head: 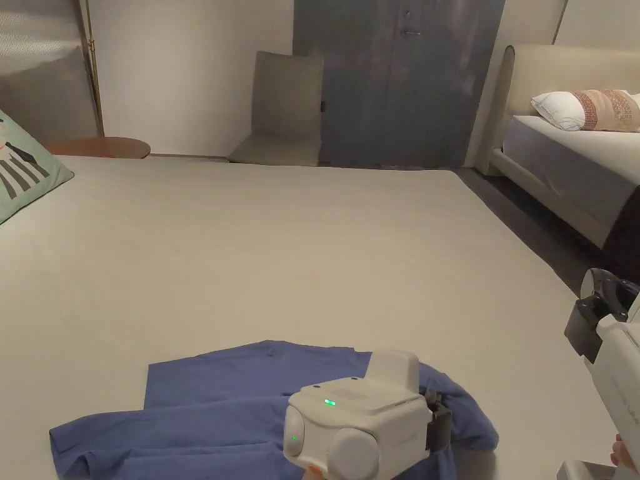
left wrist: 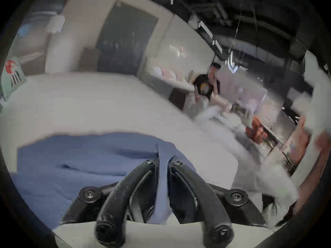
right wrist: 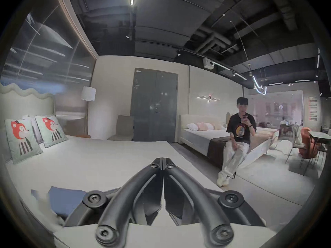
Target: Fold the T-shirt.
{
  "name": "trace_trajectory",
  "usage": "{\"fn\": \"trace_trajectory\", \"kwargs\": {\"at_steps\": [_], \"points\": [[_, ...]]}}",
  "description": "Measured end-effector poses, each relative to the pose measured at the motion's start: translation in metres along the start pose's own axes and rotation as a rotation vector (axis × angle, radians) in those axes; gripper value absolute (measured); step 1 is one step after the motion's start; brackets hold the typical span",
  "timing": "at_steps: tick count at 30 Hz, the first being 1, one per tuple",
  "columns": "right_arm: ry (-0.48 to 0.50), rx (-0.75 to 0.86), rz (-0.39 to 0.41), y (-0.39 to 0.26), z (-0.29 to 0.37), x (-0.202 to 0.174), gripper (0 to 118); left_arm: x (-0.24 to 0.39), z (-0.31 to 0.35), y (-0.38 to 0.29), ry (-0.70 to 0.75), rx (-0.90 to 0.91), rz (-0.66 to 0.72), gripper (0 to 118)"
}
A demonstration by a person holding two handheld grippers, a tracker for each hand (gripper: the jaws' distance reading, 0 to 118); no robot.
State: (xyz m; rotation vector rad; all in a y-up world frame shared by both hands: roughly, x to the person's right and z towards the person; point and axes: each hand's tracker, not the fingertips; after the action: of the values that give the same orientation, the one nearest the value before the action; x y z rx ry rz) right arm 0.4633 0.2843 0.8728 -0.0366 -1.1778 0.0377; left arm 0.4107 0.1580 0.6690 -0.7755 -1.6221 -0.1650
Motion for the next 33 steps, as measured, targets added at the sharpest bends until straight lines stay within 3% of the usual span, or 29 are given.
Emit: {"fn": "trace_trajectory", "kwargs": {"at_steps": [5, 10, 11, 12, 14, 15, 18, 23, 24, 26, 28, 30, 31, 33], "points": [[-0.013, -0.025, 0.012, -0.011, 0.004, 0.010, 0, -0.001, -0.051, -0.053, 0.048, -0.258, 0.030, 3], [-0.005, -0.038, 0.006, -0.015, 0.003, 0.008, 0, -0.012, -0.051, -0.062, 0.043, -0.289, 0.082, 4], [-0.002, -0.038, 0.004, -0.015, 0.002, 0.007, 0, -0.013, -0.047, -0.057, 0.035, -0.282, 0.094, 12], [0.002, -0.037, 0.002, -0.016, 0.002, 0.005, 0, -0.014, -0.042, -0.053, 0.027, -0.275, 0.105, 35], [0.013, -0.033, 0.001, -0.015, 0.002, 0.000, 0, -0.019, -0.016, -0.040, -0.001, -0.184, 0.104, 105], [0.018, -0.030, 0.000, -0.015, 0.001, -0.002, 0, -0.022, 0.001, -0.033, 0.021, -0.121, 0.091, 111], [0.039, -0.018, -0.008, -0.014, 0.001, -0.010, 0, -0.042, 0.078, -0.006, 0.149, 0.147, 0.048, 105], [0.082, -0.002, -0.028, -0.015, -0.001, -0.027, 0, -0.089, 0.217, 0.018, 0.532, 0.539, 0.060, 101], [0.091, -0.001, -0.032, -0.016, -0.001, -0.031, 0, -0.096, 0.243, 0.018, 0.628, 0.604, 0.056, 94], [0.108, 0.000, -0.036, -0.016, -0.002, -0.038, 0, -0.106, 0.278, 0.019, 0.790, 0.687, 0.043, 67], [0.125, -0.001, -0.046, -0.018, -0.003, -0.044, 0, -0.113, 0.304, 0.018, 0.894, 0.722, 0.015, 61], [0.135, -0.002, -0.047, -0.018, -0.004, -0.050, 0, -0.117, 0.315, 0.019, 0.962, 0.725, 0.019, 11], [0.141, -0.002, -0.046, -0.018, -0.003, -0.053, 0, -0.118, 0.320, 0.018, 0.962, 0.737, 0.028, 0], [0.150, -0.003, -0.051, -0.018, -0.003, -0.056, 0, -0.120, 0.329, 0.018, 0.924, 0.725, 0.030, 0]]}}
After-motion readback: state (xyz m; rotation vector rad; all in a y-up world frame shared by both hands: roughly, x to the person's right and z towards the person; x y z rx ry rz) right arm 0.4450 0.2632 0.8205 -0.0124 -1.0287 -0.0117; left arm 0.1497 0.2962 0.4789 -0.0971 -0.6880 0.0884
